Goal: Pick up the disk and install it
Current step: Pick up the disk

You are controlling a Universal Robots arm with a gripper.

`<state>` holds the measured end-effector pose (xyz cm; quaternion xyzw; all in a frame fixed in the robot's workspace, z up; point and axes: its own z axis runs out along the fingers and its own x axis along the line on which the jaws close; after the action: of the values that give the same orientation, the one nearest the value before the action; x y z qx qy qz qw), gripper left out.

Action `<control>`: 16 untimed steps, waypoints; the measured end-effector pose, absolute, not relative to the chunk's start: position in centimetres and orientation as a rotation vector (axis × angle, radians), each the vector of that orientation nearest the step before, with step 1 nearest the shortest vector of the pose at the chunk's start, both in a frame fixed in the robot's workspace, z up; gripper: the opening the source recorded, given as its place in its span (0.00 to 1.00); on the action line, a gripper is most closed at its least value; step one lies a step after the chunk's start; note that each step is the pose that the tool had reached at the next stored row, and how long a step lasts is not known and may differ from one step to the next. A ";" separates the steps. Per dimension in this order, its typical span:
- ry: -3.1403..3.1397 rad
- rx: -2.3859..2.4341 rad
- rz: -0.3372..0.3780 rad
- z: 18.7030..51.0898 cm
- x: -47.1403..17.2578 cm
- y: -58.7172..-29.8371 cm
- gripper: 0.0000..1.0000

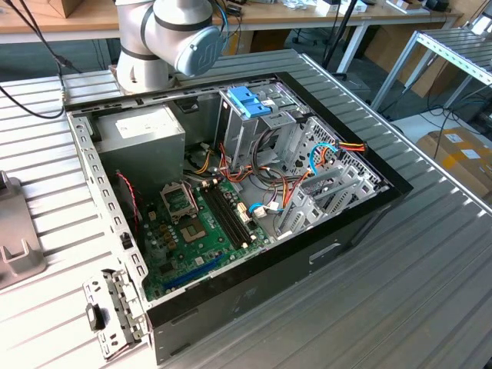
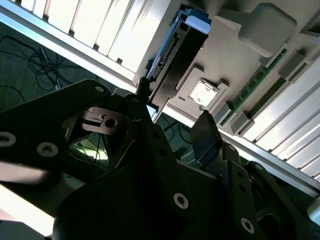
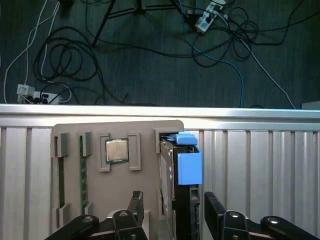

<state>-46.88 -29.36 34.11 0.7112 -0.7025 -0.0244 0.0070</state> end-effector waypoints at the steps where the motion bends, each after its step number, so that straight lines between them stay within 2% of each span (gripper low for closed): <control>1: -2.197 2.224 -0.076 34.1 -46.9 -29.2 0.60; 16: -2.196 2.225 -0.077 33.3 -48.3 -28.7 0.60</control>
<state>-48.26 -28.67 33.32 0.7114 -0.7024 -0.0245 0.0072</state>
